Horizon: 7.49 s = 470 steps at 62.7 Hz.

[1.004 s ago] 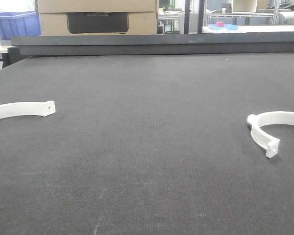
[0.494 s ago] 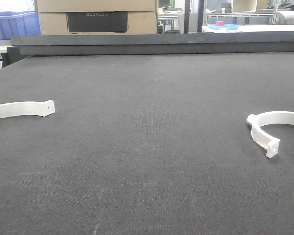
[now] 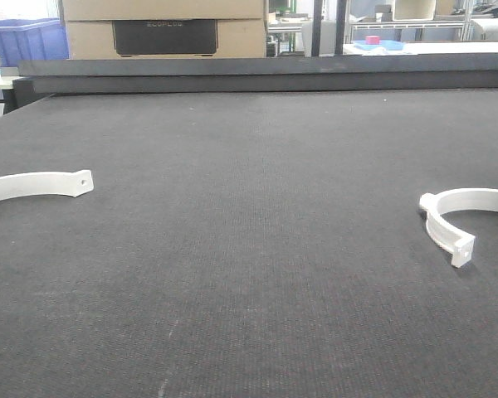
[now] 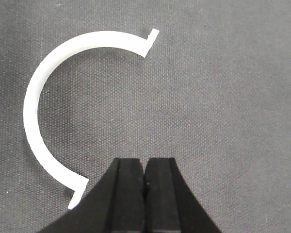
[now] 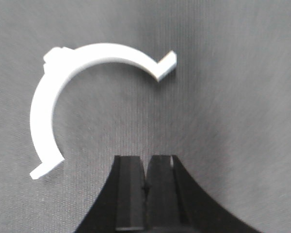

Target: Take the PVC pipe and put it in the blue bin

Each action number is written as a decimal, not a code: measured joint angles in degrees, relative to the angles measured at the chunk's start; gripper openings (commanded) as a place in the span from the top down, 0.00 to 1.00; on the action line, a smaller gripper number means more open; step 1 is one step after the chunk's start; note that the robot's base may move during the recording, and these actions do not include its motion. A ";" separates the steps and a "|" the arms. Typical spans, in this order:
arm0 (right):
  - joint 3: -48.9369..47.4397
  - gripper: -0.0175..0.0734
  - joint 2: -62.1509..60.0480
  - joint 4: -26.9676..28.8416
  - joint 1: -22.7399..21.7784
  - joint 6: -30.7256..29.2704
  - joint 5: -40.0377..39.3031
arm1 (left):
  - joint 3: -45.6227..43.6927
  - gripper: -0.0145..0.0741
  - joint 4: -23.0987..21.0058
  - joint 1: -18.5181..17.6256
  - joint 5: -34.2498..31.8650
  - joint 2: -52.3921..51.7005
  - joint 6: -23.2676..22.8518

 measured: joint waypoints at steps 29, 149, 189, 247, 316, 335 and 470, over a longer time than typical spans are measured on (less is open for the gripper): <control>-14.76 0.94 13.26 -3.32 13.44 10.03 5.62 | 0.00 0.96 -0.20 0.00 0.00 0.00 0.00; -17.68 0.98 25.93 -7.11 17.45 16.63 8.71 | 0.00 0.96 0.24 0.00 -1.31 0.00 -1.20; -17.68 0.98 17.54 -16.75 17.45 16.63 9.15 | -11.32 0.96 10.06 2.97 8.70 18.64 -4.44; -17.68 0.98 17.51 -16.75 17.45 16.75 5.05 | -9.96 0.48 12.97 5.36 3.75 26.44 -2.29; -17.68 0.98 17.42 -16.75 17.45 16.75 4.94 | -6.11 0.52 13.07 5.36 0.75 28.85 -2.88; -17.68 0.98 17.42 -16.75 17.45 16.75 5.05 | -7.22 0.62 13.07 5.36 1.70 29.42 -2.88; 9.31 0.99 -25.51 -46.59 12.17 38.73 -33.02 | 14.38 0.96 4.79 5.39 -32.16 -21.97 -2.85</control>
